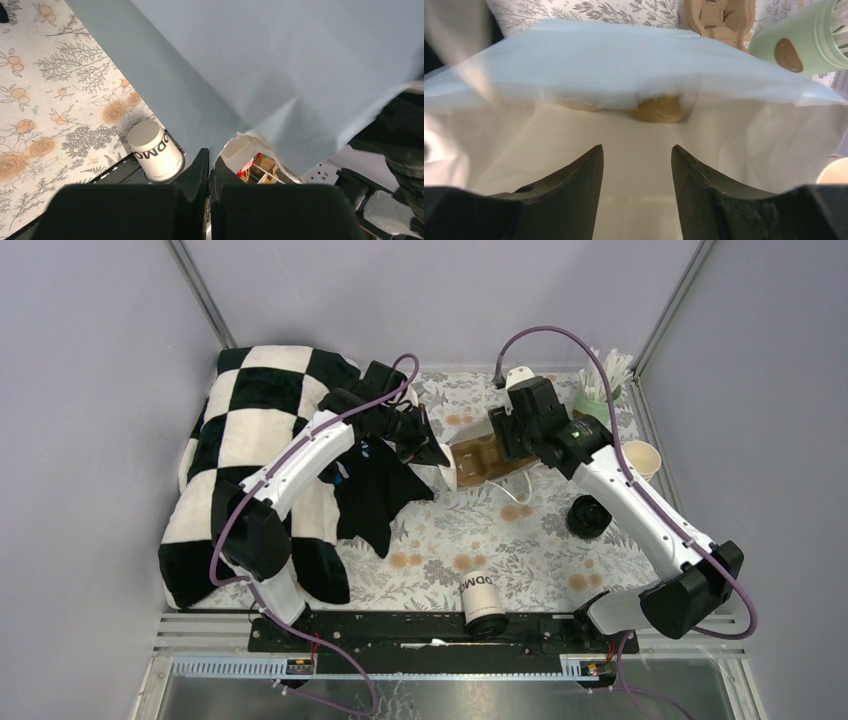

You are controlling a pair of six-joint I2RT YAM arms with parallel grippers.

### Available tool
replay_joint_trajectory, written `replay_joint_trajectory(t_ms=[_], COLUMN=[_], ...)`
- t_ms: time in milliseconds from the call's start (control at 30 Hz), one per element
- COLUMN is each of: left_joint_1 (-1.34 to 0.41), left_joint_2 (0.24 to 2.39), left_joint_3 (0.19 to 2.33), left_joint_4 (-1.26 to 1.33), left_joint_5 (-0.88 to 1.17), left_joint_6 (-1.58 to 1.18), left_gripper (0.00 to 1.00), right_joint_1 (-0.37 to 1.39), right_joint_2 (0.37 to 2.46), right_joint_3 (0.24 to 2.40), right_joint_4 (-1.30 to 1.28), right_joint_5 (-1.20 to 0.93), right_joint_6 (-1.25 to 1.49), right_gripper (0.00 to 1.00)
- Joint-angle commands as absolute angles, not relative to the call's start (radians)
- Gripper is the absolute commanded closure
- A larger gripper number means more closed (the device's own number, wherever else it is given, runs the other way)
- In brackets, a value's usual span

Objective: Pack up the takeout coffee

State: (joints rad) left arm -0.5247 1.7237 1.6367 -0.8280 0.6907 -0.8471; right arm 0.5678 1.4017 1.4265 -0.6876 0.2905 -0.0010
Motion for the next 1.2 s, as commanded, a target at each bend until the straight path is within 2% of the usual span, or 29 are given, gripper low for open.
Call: replay_joint_trajectory(t_ms=[0, 133, 267, 500, 767, 833, 1000, 1100, 1167], left_joint_1=[-0.520, -0.514, -0.512, -0.472, -0.412, -0.407, -0.394, -0.365, -0.348], left_joint_2=[1.714, 1.718, 1.708, 1.679, 1.644, 1.645, 1.662, 1.667, 1.672], left_joint_3=[1.679, 1.664, 1.641, 1.559, 1.536, 1.561, 1.600, 1.574, 1.580], left_joint_4=[-0.818, -0.779, -0.741, -0.621, -0.570, -0.581, -0.639, -0.623, -0.639], left_joint_5=[0.633, 0.640, 0.644, 0.717, 0.717, 0.706, 0.694, 0.687, 0.682], left_joint_6=[-0.882, -0.953, -1.021, -1.285, -1.498, -1.513, -1.499, -1.460, -1.412], left_gripper=[1.00, 1.00, 1.00, 1.00, 1.00, 1.00, 1.00, 1.00, 1.00], right_joint_1=[0.575, 0.573, 0.574, 0.574, 0.574, 0.572, 0.573, 0.574, 0.574], right_joint_2=[1.370, 1.377, 1.437, 1.426, 1.416, 1.426, 1.458, 1.435, 1.378], right_joint_3=[1.556, 1.623, 1.684, 1.774, 1.962, 1.987, 2.060, 2.069, 1.988], right_joint_4=[-0.803, -0.833, -0.917, -1.007, -1.087, -1.102, -1.168, -1.177, -1.165], right_joint_5=[0.236, 0.111, -0.010, -0.114, -0.205, -0.146, 0.221, 0.193, 0.144], right_joint_6=[0.073, 0.060, 0.064, 0.095, 0.164, 0.179, 0.177, 0.094, 0.055], right_gripper=[0.38, 0.17, 0.08, 0.10, 0.01, 0.00, 0.00, 0.00, 0.00])
